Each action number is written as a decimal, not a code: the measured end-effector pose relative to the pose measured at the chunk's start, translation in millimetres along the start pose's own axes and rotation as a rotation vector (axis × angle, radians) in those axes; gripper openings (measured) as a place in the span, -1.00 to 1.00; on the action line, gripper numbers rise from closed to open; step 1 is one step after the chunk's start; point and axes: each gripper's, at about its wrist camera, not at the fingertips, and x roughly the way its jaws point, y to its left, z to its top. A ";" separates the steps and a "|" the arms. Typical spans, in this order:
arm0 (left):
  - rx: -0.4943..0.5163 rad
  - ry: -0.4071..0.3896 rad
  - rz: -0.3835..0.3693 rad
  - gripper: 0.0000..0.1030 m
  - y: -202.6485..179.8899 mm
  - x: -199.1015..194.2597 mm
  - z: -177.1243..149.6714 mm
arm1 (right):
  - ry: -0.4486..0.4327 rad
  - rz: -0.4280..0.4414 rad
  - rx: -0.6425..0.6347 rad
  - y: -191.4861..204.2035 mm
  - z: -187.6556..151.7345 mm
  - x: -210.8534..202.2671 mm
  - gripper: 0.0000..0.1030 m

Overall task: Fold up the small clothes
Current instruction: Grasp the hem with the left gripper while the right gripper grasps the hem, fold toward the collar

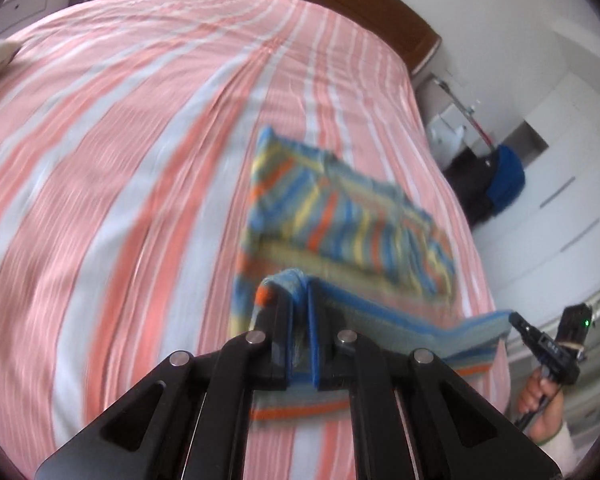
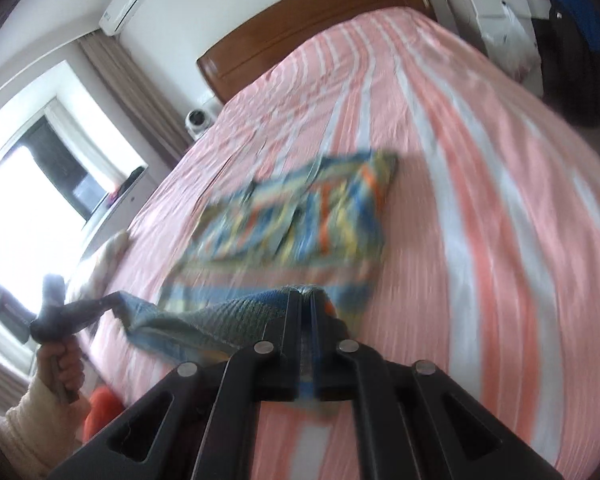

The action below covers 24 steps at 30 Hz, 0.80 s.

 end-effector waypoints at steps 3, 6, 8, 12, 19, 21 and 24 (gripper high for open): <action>-0.003 -0.007 0.036 -0.91 -3.2 39.9 47.8 | -0.018 -0.030 0.026 -14.0 45.7 38.2 -0.93; -0.004 -0.028 0.095 -0.85 -5.7 89.4 94.4 | -0.018 -0.077 0.045 -29.1 86.5 80.5 -0.93; -0.033 -0.034 0.157 -0.20 -2.3 114.8 113.4 | -0.026 -0.112 0.031 -36.4 107.7 105.7 -0.92; -0.115 -0.077 0.185 0.23 17.1 112.9 116.2 | -0.028 -0.207 0.076 -63.1 134.6 149.6 -0.15; 0.127 -0.038 0.160 0.56 0.5 71.1 45.4 | -0.019 -0.125 -0.113 -29.8 107.0 112.1 -0.15; 0.206 0.022 0.191 0.56 -8.1 72.9 18.0 | 0.040 -0.063 -0.172 -11.4 86.1 107.1 -0.14; 0.326 0.079 0.311 0.56 -17.5 68.8 -24.9 | 0.119 -0.040 -0.278 14.7 41.1 101.5 -0.13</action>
